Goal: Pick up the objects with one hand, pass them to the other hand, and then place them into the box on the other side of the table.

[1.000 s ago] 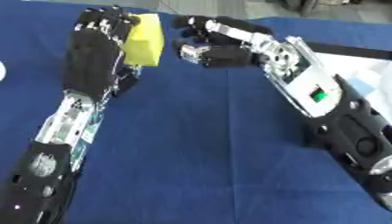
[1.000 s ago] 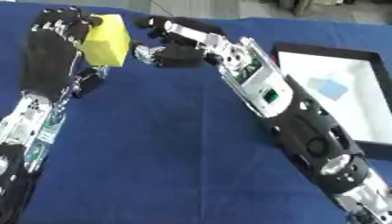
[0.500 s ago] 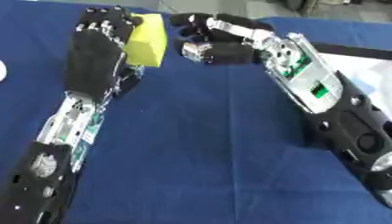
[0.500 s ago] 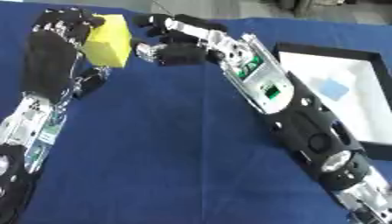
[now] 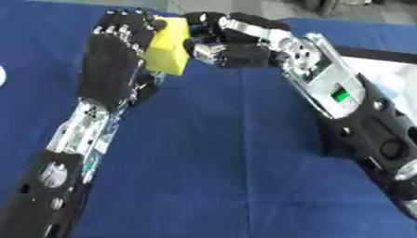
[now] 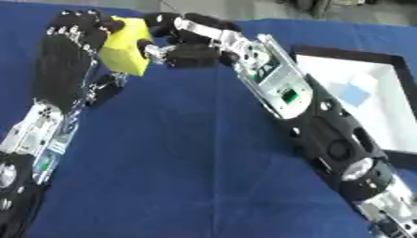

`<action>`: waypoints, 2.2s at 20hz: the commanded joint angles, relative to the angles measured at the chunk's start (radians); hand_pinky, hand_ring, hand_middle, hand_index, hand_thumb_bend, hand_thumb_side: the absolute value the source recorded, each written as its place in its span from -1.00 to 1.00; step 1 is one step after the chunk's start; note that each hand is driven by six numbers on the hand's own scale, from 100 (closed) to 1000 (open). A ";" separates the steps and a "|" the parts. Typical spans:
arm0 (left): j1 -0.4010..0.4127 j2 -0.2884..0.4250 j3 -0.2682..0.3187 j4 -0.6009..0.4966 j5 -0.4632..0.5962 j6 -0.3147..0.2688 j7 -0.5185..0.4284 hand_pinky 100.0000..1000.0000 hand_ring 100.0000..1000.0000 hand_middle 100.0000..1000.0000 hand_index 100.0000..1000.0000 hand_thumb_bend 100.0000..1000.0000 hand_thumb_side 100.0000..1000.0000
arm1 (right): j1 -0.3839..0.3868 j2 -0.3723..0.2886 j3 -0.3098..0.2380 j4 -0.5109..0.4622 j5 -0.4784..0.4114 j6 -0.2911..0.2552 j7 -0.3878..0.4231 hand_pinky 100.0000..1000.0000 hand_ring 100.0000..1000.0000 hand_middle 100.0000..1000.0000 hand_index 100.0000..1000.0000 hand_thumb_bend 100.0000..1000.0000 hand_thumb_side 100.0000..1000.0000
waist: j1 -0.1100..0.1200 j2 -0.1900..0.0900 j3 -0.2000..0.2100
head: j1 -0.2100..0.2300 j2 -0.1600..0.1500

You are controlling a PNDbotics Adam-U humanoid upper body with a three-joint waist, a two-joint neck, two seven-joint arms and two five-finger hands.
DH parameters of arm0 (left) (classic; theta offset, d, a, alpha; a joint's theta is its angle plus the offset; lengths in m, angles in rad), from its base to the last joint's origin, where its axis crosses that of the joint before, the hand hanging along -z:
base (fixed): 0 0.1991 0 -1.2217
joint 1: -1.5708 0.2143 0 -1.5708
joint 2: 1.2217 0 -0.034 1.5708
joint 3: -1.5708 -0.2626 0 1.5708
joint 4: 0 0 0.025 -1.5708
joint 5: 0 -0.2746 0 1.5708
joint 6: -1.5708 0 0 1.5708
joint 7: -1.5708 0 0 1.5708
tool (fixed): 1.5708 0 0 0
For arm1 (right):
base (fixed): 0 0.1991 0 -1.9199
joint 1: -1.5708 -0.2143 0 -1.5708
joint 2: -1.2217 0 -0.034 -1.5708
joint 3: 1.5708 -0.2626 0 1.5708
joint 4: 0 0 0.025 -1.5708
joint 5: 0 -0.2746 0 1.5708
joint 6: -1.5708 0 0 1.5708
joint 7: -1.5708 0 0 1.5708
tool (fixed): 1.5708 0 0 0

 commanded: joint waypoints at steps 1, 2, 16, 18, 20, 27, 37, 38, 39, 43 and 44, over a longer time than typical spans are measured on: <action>-0.024 -0.004 0.004 -0.009 -0.001 0.000 0.012 0.22 0.03 -0.06 -0.01 -1.00 -1.00 | -0.021 -0.022 -0.003 -0.017 -0.014 -0.002 0.009 1.00 1.00 1.00 1.00 -1.00 0.27 | 0.005 -0.027 -0.001 | -0.002 -0.010; -0.024 -0.005 0.005 -0.007 -0.002 0.001 0.014 0.22 0.03 -0.06 -0.01 -1.00 -1.00 | -0.021 -0.022 -0.003 -0.018 -0.016 -0.002 0.012 1.00 1.00 1.00 1.00 -1.00 0.27 | 0.005 -0.027 -0.001 | -0.003 -0.012; -0.033 -0.011 0.015 0.010 -0.006 0.011 0.017 0.22 0.02 -0.06 -0.02 -1.00 -1.00 | -0.019 -0.024 0.005 -0.027 -0.013 -0.007 0.037 1.00 1.00 1.00 1.00 -1.00 0.29 | 0.002 -0.028 -0.001 | -0.002 -0.011; -0.034 -0.013 0.017 0.011 -0.004 0.012 0.018 0.22 0.02 -0.07 -0.03 -1.00 -1.00 | -0.019 -0.023 0.005 -0.026 -0.009 -0.010 0.041 1.00 1.00 1.00 1.00 -1.00 0.29 | 0.001 -0.028 -0.001 | -0.001 -0.011; -0.036 -0.015 0.018 0.012 -0.001 0.012 0.021 0.22 0.01 -0.08 -0.04 -1.00 -1.00 | -0.019 -0.022 0.006 -0.025 -0.003 -0.012 0.045 1.00 1.00 1.00 1.00 -1.00 0.29 | 0.000 -0.027 -0.001 | -0.001 -0.014; -0.040 -0.025 0.018 0.024 0.016 0.007 0.028 0.22 -0.02 -0.13 -0.16 -1.00 -1.00 | -0.021 -0.017 0.011 -0.011 0.030 -0.031 0.064 1.00 1.00 1.00 1.00 -1.00 0.17 | -0.004 -0.026 -0.002 | 0.001 -0.017; -0.045 -0.040 0.022 0.030 0.030 0.009 0.031 0.21 -0.04 -0.17 -0.26 -1.00 -1.00 | -0.034 -0.010 0.020 0.005 0.071 -0.052 0.075 1.00 1.00 1.00 1.00 -1.00 0.05 | -0.008 -0.023 0.000 | 0.000 -0.009; -0.046 -0.042 0.022 0.030 0.029 0.011 0.030 0.21 -0.04 -0.18 -0.28 -1.00 -1.00 | -0.036 -0.009 0.021 0.005 0.072 -0.053 0.077 1.00 1.00 1.00 1.00 -1.00 0.04 | -0.008 -0.023 0.000 | 0.001 -0.009; -0.047 -0.044 0.023 0.030 0.029 0.013 0.029 0.21 -0.04 -0.18 -0.30 -1.00 -1.00 | -0.038 -0.008 0.023 0.006 0.074 -0.053 0.079 1.00 1.00 1.00 1.00 -1.00 0.05 | -0.008 -0.024 0.001 | 0.001 -0.009; -0.049 -0.051 0.021 0.031 0.027 0.015 0.027 0.20 -0.05 -0.21 -0.37 -1.00 -1.00 | -0.044 -0.001 0.028 0.014 0.085 -0.050 0.082 1.00 1.00 1.00 1.00 -1.00 0.06 | -0.008 -0.023 0.002 | 0.001 -0.010; -0.049 -0.052 0.020 0.033 0.025 0.016 0.025 0.20 -0.06 -0.22 -0.39 -0.93 -1.00 | -0.045 -0.001 0.029 0.016 0.087 -0.050 0.083 1.00 1.00 1.00 1.00 -1.00 0.07 | -0.008 -0.023 0.002 | 0.000 -0.010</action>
